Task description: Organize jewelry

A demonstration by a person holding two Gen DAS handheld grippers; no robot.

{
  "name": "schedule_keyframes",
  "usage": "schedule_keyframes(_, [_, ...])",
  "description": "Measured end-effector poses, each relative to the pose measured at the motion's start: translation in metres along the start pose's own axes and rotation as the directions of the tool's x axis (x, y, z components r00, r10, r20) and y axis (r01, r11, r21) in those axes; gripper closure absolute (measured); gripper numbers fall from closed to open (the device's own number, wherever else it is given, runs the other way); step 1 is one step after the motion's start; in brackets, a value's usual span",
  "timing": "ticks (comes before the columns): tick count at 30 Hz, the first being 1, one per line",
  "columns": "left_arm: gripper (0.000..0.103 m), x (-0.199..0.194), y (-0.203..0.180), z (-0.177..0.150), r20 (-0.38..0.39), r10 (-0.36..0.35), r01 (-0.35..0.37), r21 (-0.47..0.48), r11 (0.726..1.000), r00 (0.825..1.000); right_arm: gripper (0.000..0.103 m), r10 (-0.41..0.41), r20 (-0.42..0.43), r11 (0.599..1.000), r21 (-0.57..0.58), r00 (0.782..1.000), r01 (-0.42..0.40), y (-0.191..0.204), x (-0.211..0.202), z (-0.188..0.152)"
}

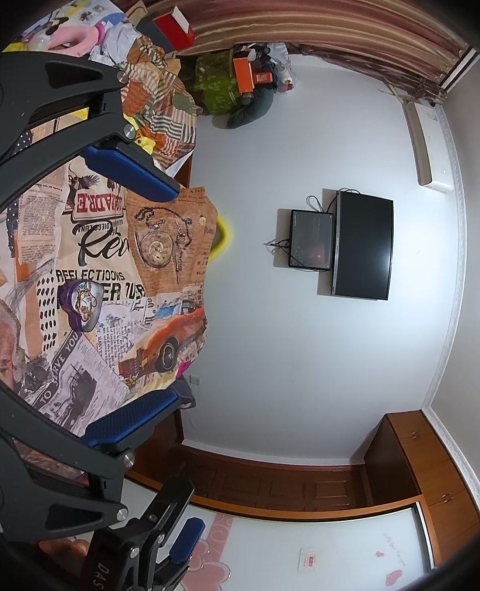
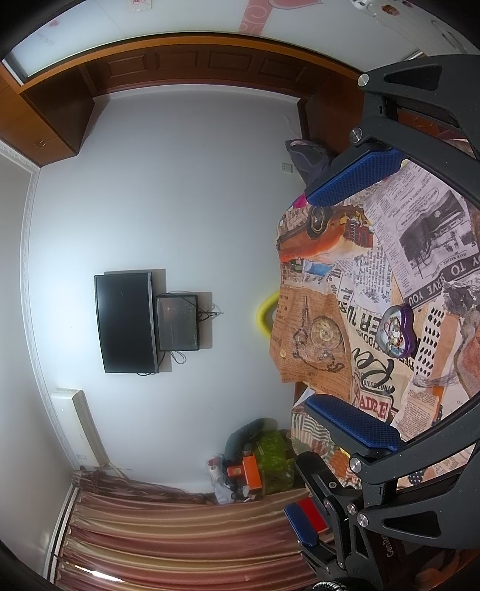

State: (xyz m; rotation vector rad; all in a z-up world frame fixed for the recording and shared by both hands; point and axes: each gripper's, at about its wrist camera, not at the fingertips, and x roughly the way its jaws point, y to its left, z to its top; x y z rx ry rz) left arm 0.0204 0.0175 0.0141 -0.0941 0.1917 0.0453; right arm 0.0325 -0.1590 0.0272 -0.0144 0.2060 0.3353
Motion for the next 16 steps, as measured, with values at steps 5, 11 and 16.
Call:
schedule_keyframes(5, [0.001, 0.002, 0.001, -0.002, -0.007, -0.006, 0.006, -0.005, 1.000, 1.000, 0.002, -0.005, -0.002, 1.000, -0.002, 1.000, 0.005, -0.001, -0.001, 0.002])
schedule_keyframes(11, [0.001, 0.006, 0.000, -0.005, -0.018, -0.009, 0.009, 0.003, 1.000, 1.000, 0.002, -0.008, -0.018, 1.000, 0.000, 1.000, 0.008, 0.000, 0.003, 0.001])
schedule_keyframes(16, [0.001, 0.011, 0.001, -0.008, -0.030, -0.007, 0.007, 0.002, 1.000, 1.000, 0.002, -0.019, -0.031, 1.000, -0.007, 0.999, 0.019, 0.000, 0.007, -0.002])
